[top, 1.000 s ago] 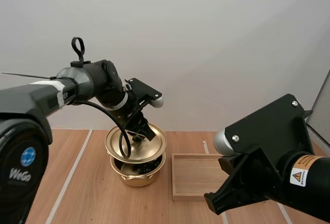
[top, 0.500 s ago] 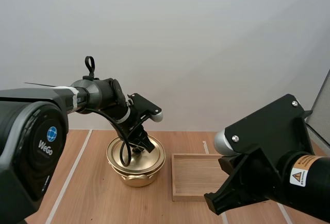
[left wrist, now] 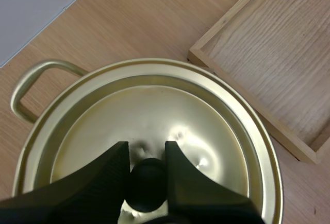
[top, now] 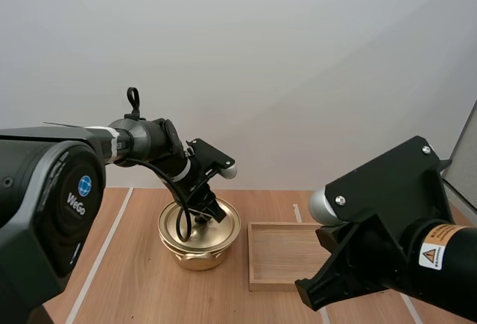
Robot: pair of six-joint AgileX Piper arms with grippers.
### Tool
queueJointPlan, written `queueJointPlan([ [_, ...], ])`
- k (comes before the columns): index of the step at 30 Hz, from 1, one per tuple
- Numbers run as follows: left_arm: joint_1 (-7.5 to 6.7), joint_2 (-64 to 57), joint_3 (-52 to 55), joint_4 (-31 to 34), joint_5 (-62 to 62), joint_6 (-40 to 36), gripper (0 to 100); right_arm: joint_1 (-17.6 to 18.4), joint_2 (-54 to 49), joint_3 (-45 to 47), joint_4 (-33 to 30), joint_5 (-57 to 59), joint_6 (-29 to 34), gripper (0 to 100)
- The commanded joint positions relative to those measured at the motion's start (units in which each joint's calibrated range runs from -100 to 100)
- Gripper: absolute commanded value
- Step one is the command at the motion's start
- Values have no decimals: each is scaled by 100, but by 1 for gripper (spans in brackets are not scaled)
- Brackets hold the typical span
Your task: Open the lid, put the grape in the pot, and close it
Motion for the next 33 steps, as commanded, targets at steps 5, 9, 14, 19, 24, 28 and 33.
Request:
queueJointPlan([
  [5, -22, -12, 14, -131, -36, 6, 2, -26, -49, 9, 15, -45, -42, 0],
  [9, -22, -12, 14, -131, 112, -25, 33, -26, -49, 9, 15, -45, -42, 0],
  [14, -22, -294, 14, -131, 346, -117, 100, -26, -49, 9, 15, -45, -42, 0],
  [19, -22, -1030, 14, -131, 483, -117, 100, -26, -49, 9, 15, -45, -42, 0],
  [24, -22, -2053, 14, -131, 898, -117, 100, -26, -49, 9, 15, -45, -42, 0],
  [28, -22, -2917, 14, -131, 1572, -197, 100, -26, -49, 9, 15, -45, -42, 0],
  [33, -22, -4029, 14, -106, 2335, -270, 100, -26, -49, 9, 15, -45, -42, 0],
])
